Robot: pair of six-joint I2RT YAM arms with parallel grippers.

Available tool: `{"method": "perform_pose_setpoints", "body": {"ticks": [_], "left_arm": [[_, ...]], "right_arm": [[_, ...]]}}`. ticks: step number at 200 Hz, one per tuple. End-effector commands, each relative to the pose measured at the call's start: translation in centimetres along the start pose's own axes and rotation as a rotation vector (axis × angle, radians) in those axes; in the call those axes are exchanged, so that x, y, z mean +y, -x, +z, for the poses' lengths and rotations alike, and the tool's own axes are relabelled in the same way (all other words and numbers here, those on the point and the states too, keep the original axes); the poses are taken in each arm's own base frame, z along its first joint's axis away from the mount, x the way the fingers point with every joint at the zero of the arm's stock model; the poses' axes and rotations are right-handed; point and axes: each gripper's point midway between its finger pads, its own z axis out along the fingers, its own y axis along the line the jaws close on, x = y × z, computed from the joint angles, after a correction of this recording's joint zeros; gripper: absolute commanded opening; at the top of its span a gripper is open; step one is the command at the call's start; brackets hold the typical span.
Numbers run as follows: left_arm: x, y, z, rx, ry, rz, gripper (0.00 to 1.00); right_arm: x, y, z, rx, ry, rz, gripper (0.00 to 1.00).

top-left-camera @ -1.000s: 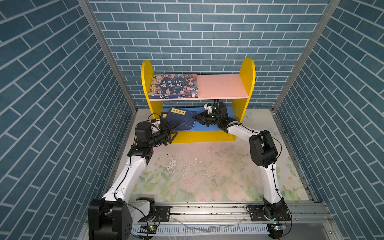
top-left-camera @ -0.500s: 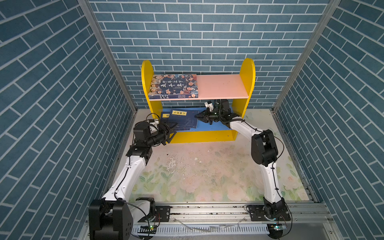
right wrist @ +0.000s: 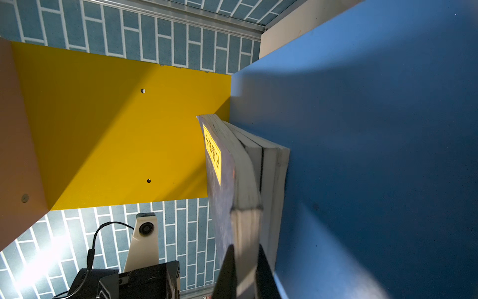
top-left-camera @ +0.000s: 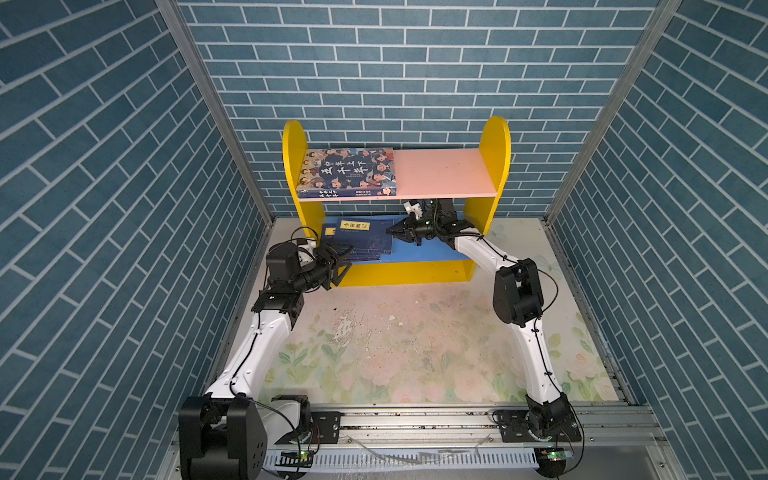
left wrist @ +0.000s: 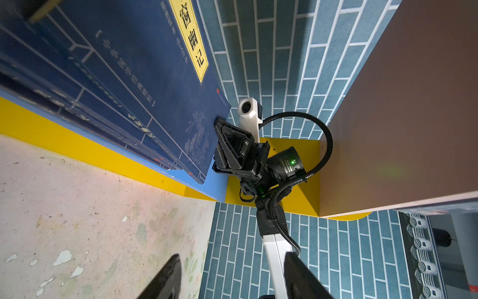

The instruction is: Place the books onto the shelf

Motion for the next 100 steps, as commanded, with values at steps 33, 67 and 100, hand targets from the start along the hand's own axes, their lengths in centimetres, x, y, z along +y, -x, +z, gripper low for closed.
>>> {"method": "perform_pose_setpoints", "body": {"ticks": [33,67,100], "left_arm": [[-1.5,0.6,-0.2,-0.012,-0.036,0.028,0.65],[-1.5,0.6,-0.2,-0.011,-0.037,0.025,0.65],[-1.5,0.7,-0.2,-0.013,-0.039,0.023,0.65]], "right_arm": [[0.3,-0.5,0.8,0.050,0.009,-0.041,0.00],[0.4,-0.5,1.5,0.063,-0.001,-0.047,0.00],[0.5,-0.3,1.7,0.059,-0.007,-0.046,0.00]]}}
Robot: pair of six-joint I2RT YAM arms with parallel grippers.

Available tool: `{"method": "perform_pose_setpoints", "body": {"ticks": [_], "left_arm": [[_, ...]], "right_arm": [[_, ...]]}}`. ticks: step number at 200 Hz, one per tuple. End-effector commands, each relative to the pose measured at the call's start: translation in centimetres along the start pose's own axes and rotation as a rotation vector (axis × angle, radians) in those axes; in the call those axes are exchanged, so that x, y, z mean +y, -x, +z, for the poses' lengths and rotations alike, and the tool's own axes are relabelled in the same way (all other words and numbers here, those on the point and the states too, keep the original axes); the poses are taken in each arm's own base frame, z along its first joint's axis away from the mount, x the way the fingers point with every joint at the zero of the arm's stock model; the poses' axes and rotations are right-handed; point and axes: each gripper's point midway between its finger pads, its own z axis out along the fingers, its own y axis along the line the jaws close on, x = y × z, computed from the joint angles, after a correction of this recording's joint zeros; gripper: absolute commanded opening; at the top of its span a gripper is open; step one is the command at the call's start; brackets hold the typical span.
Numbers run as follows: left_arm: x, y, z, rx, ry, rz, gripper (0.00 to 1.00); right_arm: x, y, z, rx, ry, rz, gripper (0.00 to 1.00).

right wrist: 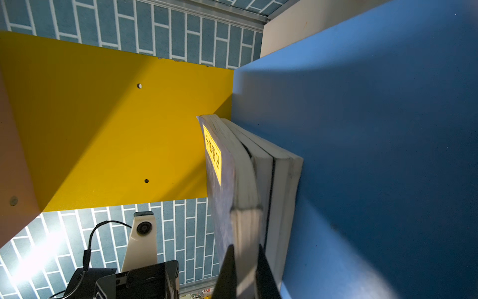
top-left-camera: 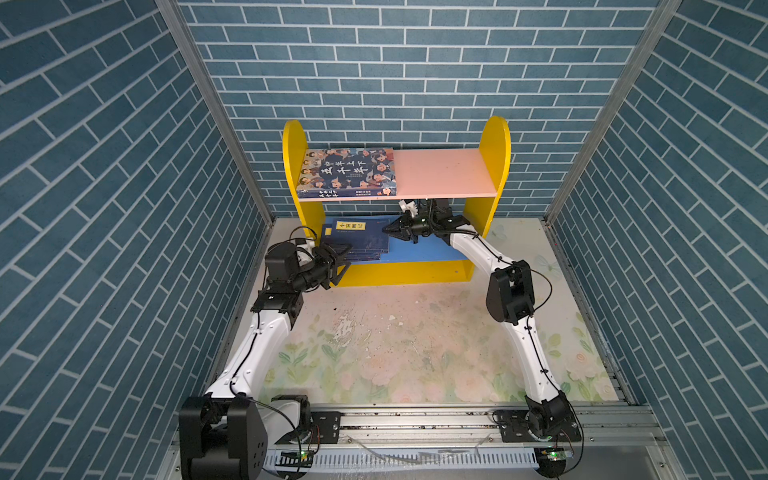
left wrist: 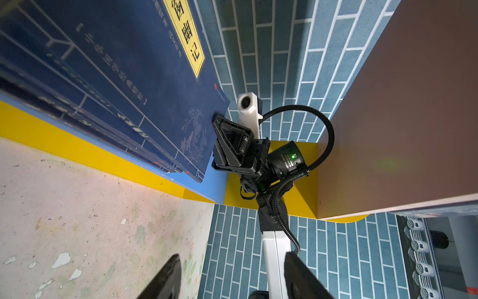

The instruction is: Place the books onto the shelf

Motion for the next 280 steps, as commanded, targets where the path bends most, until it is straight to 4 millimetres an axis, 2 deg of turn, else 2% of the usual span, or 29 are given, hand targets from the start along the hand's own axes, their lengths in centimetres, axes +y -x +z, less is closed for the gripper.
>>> {"method": "perform_pose_setpoints", "body": {"ticks": [1,64,99,139,167,189,224,249,280], "left_arm": [[-1.5,0.4,-0.2,-0.006,-0.036,0.028,0.65],[-1.5,0.5,-0.1,-0.008,-0.040,0.026,0.65],[-1.5,0.5,-0.1,-0.007,-0.039,0.025,0.65],[-1.6,0.6,0.0,-0.007,-0.040,0.025,0.65],[-1.7,0.6,0.0,-0.008,-0.040,0.026,0.65],[-1.8,0.6,0.0,-0.007,-0.041,0.026,0.65],[-2.0,0.7,0.0,-0.010,-0.049,0.029,0.65],[-2.1,0.7,0.0,-0.011,-0.052,0.026,0.65],[-2.1,0.7,-0.1,-0.011,-0.054,0.025,0.65]], "right_arm": [[0.2,-0.4,0.4,0.021,0.002,-0.040,0.00],[-0.2,-0.6,1.1,0.032,-0.008,-0.033,0.00],[-0.1,-0.6,1.4,0.035,-0.011,-0.035,0.07],[0.3,-0.3,1.1,0.011,-0.026,-0.045,0.32],[0.6,0.4,0.4,-0.025,-0.046,-0.052,0.41],[0.4,1.1,-0.9,-0.085,-0.128,-0.071,0.42],[1.9,1.4,-2.6,-0.152,-0.137,-0.096,0.43],[2.8,1.5,-3.2,-0.175,-0.127,-0.104,0.43],[3.3,1.4,-3.0,-0.172,-0.111,-0.101,0.43]]}}
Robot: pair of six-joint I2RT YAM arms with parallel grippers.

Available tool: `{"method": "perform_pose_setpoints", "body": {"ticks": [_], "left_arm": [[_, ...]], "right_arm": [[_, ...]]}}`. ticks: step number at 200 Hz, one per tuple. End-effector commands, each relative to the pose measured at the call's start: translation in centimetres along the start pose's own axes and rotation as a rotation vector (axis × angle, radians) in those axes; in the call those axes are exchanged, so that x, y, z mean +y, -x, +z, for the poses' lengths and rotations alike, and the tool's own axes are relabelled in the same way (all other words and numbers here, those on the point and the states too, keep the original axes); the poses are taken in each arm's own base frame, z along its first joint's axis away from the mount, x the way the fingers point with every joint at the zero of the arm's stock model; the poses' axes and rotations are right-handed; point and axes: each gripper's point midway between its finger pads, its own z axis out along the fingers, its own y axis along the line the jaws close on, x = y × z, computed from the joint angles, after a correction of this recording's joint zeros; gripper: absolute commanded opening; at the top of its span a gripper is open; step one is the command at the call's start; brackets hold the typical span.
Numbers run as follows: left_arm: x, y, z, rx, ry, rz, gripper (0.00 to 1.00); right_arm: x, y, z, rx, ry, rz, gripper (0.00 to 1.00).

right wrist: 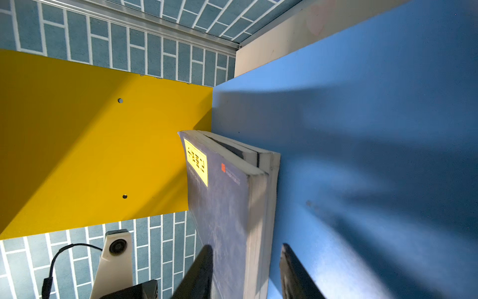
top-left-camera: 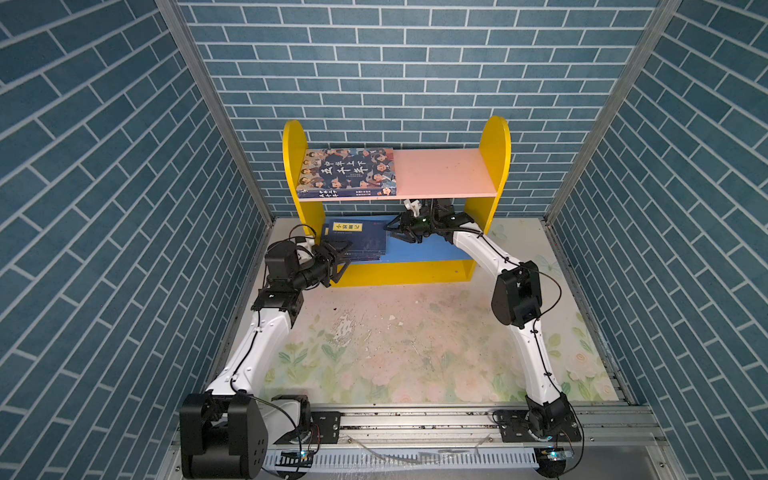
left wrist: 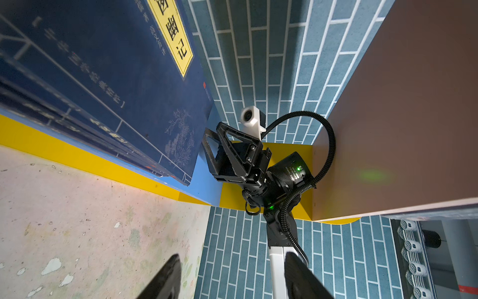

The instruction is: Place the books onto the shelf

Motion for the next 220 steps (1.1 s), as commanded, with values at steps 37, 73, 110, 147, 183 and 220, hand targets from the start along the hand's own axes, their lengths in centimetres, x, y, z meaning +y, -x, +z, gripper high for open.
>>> {"method": "perform_pose_setpoints", "body": {"ticks": [37,73,110,147,183,220], "left_arm": [[-1.6,0.3,-0.2,-0.006,-0.039,0.030,0.65],[-1.5,0.3,-0.2,-0.005,-0.039,0.026,0.65],[-1.7,0.4,-0.2,-0.007,-0.043,0.024,0.65],[-1.5,0.4,-0.3,-0.008,-0.042,0.022,0.65],[-1.6,0.4,-0.3,-0.009,-0.043,0.022,0.66],[-1.5,0.4,-0.2,-0.009,-0.042,0.018,0.66]], "right_arm": [[2.7,0.7,-0.8,-0.049,0.032,-0.062,0.37],[2.7,-0.3,0.2,-0.022,0.028,-0.065,0.31],[2.4,-0.6,0.6,-0.014,0.016,-0.062,0.25],[2.4,-0.7,0.8,-0.011,0.014,-0.064,0.15],[2.4,-0.7,1.1,-0.007,0.009,-0.063,0.12],[2.5,-0.6,1.5,-0.004,0.012,-0.062,0.10]]}}
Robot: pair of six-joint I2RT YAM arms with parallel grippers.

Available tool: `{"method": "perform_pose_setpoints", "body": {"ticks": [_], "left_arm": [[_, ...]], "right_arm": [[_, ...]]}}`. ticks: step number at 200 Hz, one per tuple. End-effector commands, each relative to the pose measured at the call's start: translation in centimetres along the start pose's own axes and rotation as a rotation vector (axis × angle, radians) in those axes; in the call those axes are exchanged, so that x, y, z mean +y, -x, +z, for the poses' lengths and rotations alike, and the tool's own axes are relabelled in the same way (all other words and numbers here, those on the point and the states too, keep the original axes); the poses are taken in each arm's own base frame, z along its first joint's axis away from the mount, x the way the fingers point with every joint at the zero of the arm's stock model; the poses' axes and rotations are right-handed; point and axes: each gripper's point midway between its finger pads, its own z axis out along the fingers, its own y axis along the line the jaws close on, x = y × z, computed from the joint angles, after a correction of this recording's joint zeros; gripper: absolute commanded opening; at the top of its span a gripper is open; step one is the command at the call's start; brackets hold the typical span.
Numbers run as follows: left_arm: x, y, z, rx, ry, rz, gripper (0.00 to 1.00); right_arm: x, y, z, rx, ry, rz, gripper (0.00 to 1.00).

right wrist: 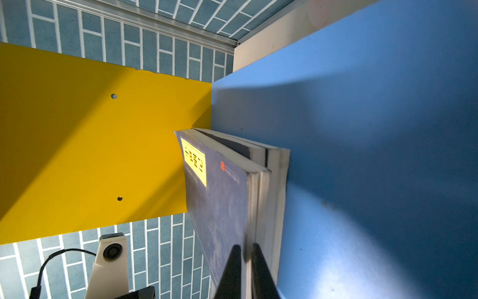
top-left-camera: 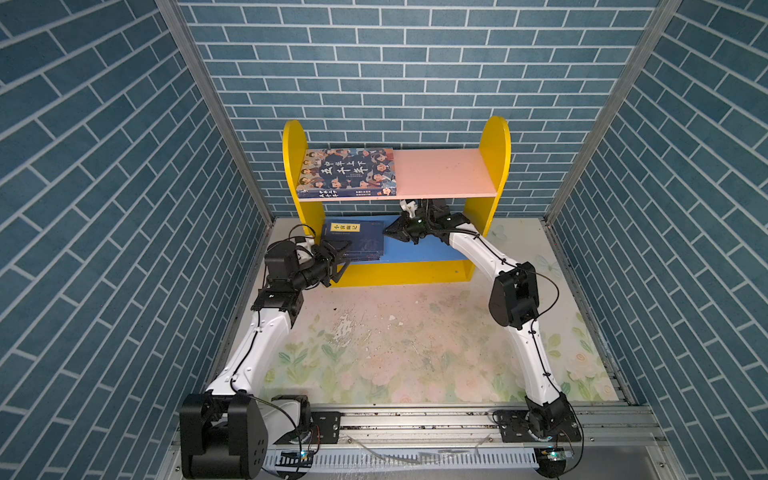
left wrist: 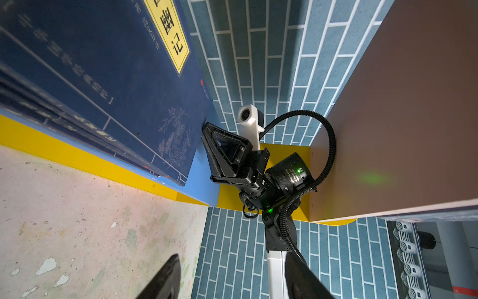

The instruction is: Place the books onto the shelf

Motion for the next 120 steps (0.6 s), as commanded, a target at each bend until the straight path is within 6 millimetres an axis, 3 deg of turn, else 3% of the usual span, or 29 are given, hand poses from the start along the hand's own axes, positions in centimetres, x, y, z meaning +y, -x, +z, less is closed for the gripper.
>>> {"method": "perform_pose_setpoints", "body": {"ticks": [1,78,120], "left_arm": [[-1.3,0.3,-0.2,-0.007,-0.034,0.027,0.66],[-0.9,0.5,-0.1,-0.007,-0.021,0.030,0.66],[-0.2,1.5,0.0,-0.031,-0.025,0.114,0.64]], "right_arm": [[1.6,0.4,0.2,-0.013,0.025,-0.059,0.10],[1.4,0.0,1.0,0.005,0.022,-0.053,0.10],[2.2,0.3,0.2,-0.019,0.014,-0.066,0.17]]}}
